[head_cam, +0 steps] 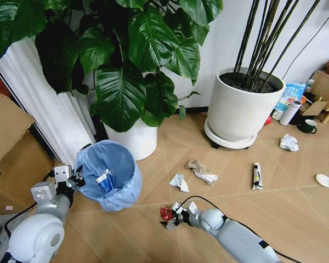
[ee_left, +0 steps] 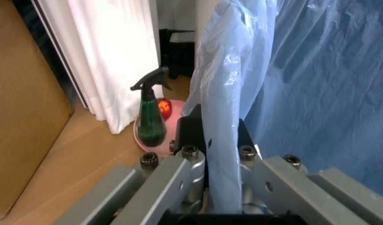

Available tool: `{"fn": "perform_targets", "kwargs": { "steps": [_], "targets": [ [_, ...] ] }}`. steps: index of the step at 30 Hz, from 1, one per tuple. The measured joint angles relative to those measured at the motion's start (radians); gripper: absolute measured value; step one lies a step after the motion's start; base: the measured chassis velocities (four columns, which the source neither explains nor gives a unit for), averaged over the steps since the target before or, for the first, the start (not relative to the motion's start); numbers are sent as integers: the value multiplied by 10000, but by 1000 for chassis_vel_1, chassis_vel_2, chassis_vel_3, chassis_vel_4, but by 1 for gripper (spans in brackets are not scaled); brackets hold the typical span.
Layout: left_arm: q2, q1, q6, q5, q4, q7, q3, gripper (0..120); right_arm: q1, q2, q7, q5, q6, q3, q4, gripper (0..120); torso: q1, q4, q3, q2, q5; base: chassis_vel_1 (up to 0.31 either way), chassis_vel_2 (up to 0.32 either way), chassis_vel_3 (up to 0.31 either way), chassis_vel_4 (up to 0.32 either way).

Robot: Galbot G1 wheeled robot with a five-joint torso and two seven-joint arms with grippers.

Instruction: Pick up the trash bin and place the garbage on the floor into it.

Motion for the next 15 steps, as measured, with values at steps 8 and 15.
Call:
{"fn": "perform_targets", "kwargs": {
  "steps": [8, 15],
  "targets": [
    [11, -24, 1, -20, 1, 13, -6, 0, 50, 44, -257, -121, -76, 0, -138, 72, 0, 0, 0, 0, 2, 0, 0, 0, 0],
    [30, -58, -26, -74, 8, 41, 2, 0, 44, 21, -720, -305, -137, 175, -187, 48, -1, 0, -2, 2, 0, 0, 0, 0, 0]
  ]
}}
